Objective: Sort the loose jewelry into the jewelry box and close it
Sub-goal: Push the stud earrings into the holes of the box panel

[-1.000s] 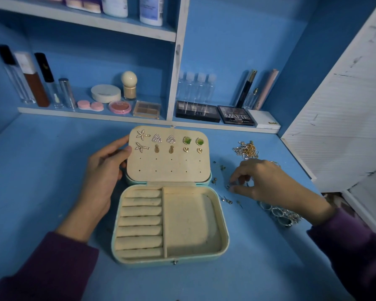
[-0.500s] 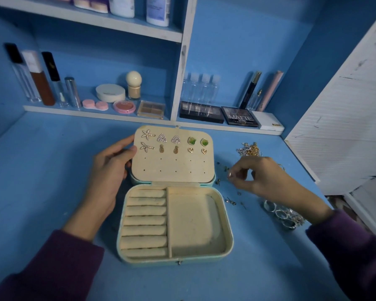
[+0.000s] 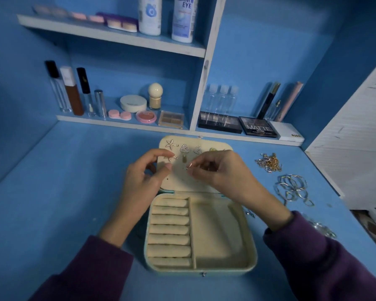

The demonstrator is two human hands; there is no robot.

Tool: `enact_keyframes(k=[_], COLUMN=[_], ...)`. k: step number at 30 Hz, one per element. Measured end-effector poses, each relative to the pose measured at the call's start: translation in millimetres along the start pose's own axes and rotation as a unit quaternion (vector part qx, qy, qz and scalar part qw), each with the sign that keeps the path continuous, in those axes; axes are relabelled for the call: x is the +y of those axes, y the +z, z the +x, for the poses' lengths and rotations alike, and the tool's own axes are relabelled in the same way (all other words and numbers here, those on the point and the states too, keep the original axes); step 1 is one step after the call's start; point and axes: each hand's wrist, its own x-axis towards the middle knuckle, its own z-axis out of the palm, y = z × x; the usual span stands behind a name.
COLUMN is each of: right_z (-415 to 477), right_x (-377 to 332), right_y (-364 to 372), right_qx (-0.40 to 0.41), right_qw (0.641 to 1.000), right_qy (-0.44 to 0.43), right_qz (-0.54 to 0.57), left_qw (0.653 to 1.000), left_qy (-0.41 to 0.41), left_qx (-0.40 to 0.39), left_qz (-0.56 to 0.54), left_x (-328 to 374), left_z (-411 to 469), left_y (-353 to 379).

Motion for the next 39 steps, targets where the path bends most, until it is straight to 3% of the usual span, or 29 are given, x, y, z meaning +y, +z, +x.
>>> enact_keyframes(k=[6,15,19,24,30,39], right_z=[8.2,4.7,1.9,1.4,5.4,7.9], right_x=[-3.7,-6.8,-2.5,-0.3,0.7,0.3], right_y=[9.9,13.7,18.6,24.8,28.7,36.4], right_qx=[-0.009,-0.007,0.052,0.09,0.056,0.052], right_qw=[0.998,0.997,0.997,0.996,0.998,0.995], right_qy=[0.011,0.058,0.034,-0.012,-0.023,-0.051], right_qz=[-0.054,0.055,-0.035,-0.027,-0.026,-0.072], left_qw=[0.999,0.999,0.999,0.998,0.995,0.993], left_qy=[0.025,0.03,0.012,0.003,-0.065,-0.074], left_qx=[-0.024,-0.028,-0.033,-0.044,0.0,0.008], left_qz=[0.021,0.035,0.036,0.047,-0.069,-0.091], left_x=[-0.9,-6.2,-5.6,-4.0,2.5,5.0], left_z=[-2.2,1.2,0.6,-0.3,-1.5,0.7], left_y=[-0.9,-2.3,-1.4,-2.4,-3.7,-6.1])
